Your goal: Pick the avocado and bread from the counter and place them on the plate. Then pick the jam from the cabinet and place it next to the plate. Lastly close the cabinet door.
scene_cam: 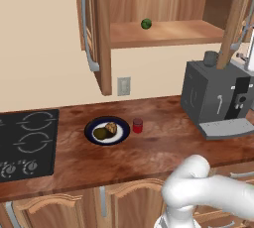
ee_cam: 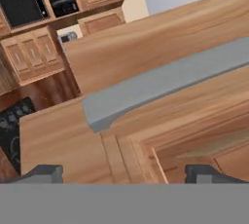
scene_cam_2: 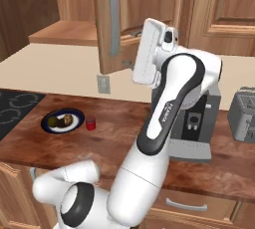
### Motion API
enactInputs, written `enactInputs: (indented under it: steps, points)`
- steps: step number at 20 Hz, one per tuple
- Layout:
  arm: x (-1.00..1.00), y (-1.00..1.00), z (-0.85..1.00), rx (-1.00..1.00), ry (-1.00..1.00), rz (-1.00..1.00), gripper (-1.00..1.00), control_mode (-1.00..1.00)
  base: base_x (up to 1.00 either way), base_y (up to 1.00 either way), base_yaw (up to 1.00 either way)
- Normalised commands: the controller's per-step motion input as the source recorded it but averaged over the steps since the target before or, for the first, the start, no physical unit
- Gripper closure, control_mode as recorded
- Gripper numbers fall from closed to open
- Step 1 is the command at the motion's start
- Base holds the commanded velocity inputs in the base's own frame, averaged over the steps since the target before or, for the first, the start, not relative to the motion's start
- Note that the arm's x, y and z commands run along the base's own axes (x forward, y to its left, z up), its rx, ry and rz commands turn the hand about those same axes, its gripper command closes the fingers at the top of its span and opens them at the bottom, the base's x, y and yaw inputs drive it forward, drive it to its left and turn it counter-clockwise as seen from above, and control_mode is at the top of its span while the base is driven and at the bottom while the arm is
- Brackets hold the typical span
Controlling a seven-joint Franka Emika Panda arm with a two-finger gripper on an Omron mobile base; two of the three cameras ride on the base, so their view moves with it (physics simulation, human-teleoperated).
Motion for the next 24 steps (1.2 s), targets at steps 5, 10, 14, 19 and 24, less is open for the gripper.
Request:
enactInputs:
  steps: [5,10,14,19,24]
  points:
    - [0.0,0.96,0.29,-0.02,0.0,-0.3,-1.0,-1.0,0.0,0.0,0.0]
    - [0.12,0.92,0.09,-0.05,0.01,-0.42,-1.0,-1.0,0.0,0.0,0.0]
    - [0.34,0.76,0.0,-0.06,0.03,-0.49,-1.0,-1.0,0.0,0.0,0.0]
    - [0.69,0.56,0.0,-0.05,0.07,-0.45,-1.0,-1.0,0.0,0.0,0.0]
    - [0.98,0.32,0.0,-0.03,0.13,-0.38,-1.0,-1.0,0.0,0.0,0.0]
